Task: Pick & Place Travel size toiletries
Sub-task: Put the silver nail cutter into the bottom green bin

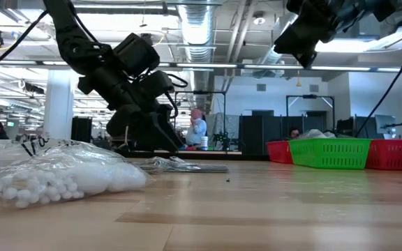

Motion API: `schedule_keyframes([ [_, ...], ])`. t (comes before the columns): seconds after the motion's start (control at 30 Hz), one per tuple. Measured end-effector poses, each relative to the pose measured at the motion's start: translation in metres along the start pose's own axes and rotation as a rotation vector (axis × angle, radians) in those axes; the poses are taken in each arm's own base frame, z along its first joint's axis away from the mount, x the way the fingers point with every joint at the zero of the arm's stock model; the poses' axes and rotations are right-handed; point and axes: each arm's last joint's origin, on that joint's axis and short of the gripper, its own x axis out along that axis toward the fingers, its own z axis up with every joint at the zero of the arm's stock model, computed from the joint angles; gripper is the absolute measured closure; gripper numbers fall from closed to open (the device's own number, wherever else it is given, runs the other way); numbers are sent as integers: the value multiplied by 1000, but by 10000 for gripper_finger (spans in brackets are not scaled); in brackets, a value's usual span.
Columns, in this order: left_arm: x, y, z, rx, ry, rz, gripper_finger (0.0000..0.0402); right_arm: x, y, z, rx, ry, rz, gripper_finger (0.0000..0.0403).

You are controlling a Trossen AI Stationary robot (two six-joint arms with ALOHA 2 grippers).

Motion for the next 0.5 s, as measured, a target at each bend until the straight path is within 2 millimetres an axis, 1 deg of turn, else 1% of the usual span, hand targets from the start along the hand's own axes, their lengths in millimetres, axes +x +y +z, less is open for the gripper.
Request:
schedule_keyframes([
  [0.3,-2,9,-4,-26,-26,-41,239,0,0,0,0,1,0,346],
  [0.4,-2,10,-5,-28,-29,-46,239,0,0,0,0,0,0,346],
  [0.5,2,8,-9,-12,-13,-62,239,0,0,0,0,0,0,346],
])
